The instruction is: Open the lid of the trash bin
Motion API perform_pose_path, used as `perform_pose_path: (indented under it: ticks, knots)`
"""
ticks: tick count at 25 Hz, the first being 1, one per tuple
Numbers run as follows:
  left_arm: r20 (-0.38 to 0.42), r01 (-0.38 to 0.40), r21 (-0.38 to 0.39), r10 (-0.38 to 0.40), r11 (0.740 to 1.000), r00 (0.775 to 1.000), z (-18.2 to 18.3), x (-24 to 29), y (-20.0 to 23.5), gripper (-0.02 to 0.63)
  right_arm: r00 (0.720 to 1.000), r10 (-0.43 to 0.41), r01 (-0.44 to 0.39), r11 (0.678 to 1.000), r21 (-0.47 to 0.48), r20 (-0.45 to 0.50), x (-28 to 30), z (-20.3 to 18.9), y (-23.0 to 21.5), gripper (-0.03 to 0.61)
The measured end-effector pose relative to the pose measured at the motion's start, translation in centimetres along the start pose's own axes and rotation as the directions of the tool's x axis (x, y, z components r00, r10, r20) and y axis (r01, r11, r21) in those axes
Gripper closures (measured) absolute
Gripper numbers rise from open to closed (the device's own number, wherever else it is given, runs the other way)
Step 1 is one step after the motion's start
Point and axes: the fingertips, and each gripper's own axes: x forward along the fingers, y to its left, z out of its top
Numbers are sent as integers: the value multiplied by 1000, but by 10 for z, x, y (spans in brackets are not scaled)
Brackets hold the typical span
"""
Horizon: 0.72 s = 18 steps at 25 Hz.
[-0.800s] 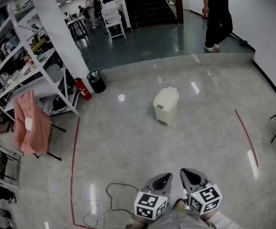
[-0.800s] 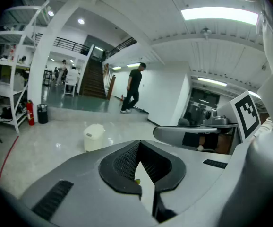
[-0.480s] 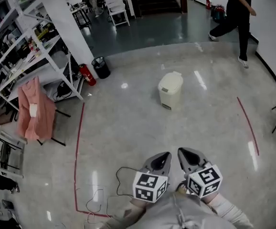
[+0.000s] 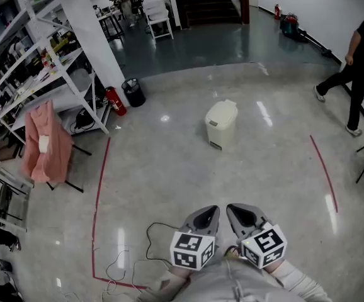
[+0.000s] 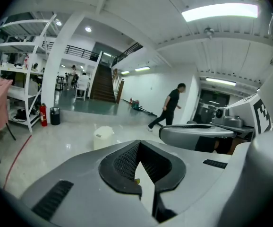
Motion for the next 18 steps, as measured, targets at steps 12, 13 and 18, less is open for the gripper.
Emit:
perform_pose_path:
  ticks: [12,13,18]
  knots:
    - [-1,-33,-23,33,999,999,-1,41,-32,612,1000,18,-18,1000,17,-21,-19,-8,-52,575]
    - [-6,-39,-23,39,999,999,-1,43,-31,612,1000,19,-19,1000,19,-22,-19,-8,-54,575]
    - [-15,-62,-44,62,997,998,-1,55,-20,612,998,42,-42,999,16,-43,-13,-18,-62,575]
